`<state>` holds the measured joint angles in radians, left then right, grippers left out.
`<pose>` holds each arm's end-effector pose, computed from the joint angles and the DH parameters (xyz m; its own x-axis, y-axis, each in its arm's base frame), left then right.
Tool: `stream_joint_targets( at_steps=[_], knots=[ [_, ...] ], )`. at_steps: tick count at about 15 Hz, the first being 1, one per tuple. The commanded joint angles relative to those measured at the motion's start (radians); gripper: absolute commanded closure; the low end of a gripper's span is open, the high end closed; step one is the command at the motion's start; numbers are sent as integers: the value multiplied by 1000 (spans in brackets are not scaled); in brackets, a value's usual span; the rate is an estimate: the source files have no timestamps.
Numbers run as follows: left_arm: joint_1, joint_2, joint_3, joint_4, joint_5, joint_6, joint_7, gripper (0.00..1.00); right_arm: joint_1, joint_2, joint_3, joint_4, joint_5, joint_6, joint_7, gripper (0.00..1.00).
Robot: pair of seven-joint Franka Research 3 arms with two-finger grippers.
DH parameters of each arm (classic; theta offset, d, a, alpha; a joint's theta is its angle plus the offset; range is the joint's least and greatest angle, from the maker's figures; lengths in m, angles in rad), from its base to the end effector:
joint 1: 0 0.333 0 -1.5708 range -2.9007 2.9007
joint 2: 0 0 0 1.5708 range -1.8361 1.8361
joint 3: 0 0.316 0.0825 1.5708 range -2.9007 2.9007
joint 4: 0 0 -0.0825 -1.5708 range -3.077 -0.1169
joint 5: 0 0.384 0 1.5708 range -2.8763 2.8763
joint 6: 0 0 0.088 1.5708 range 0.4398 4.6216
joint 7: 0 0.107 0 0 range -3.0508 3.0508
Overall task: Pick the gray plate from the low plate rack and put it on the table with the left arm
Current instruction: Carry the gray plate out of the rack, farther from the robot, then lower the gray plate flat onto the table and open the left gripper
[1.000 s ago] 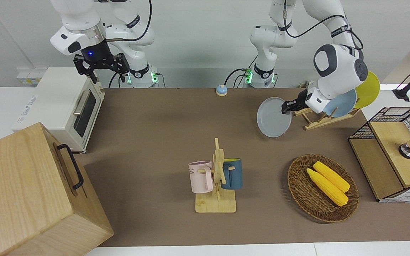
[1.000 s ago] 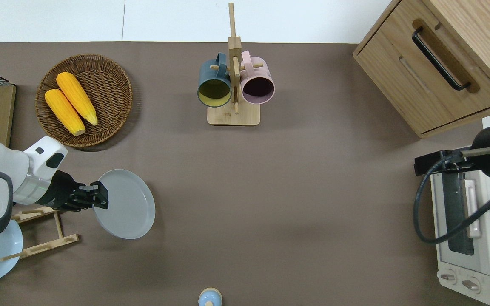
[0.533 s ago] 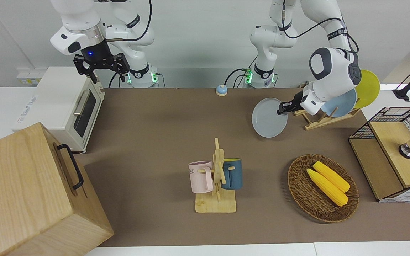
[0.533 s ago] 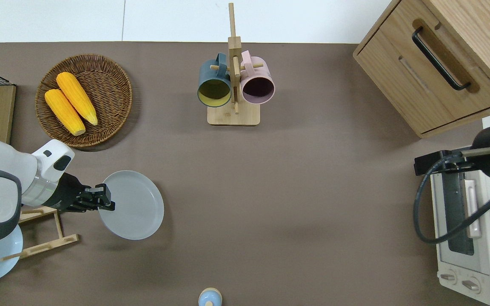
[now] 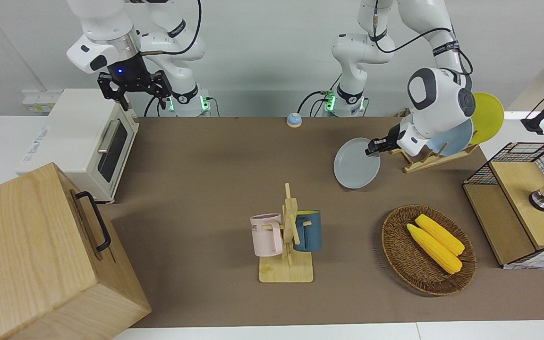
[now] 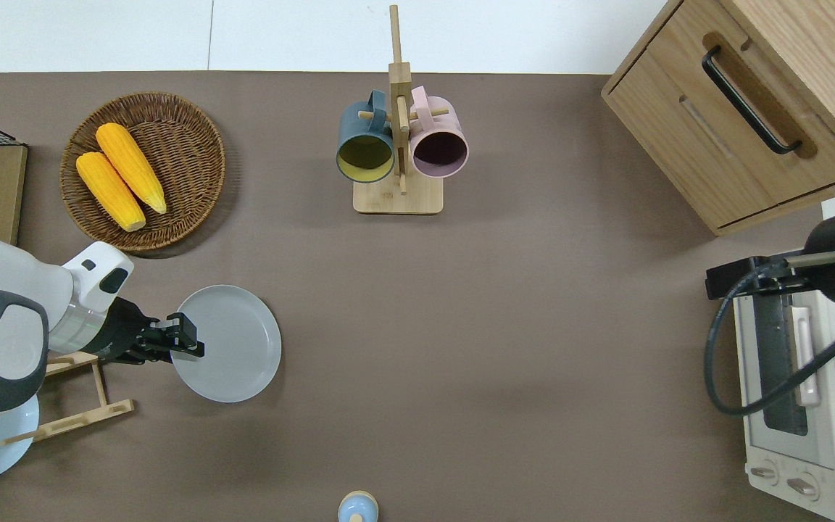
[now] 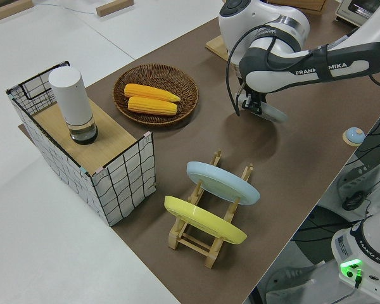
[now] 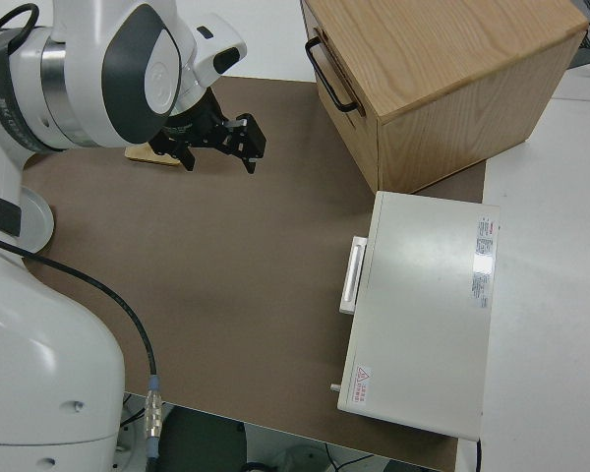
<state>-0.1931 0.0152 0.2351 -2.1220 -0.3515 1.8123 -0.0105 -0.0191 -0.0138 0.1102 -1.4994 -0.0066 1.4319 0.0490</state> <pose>0.5083 -0.0074 0.3862 0.9332 0.1327 -0.3339 0.2337 -0.9300 0.2838 0.5337 0.0485 0.6534 0.9977 0.0410 -0.0533 0.0416 -0.9991 0.0107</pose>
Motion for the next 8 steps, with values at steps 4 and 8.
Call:
stream_joint_targets(
  at_steps=[4, 8],
  knots=[
    [-17, -7, 9, -13, 8, 22, -11, 15, -25, -5, 19, 5, 22, -15, 9, 11],
    [-17, -27, 9, 17, 132, 4, -48, 9, -25, -5, 19, 5, 22, -15, 9, 11]
  ],
)
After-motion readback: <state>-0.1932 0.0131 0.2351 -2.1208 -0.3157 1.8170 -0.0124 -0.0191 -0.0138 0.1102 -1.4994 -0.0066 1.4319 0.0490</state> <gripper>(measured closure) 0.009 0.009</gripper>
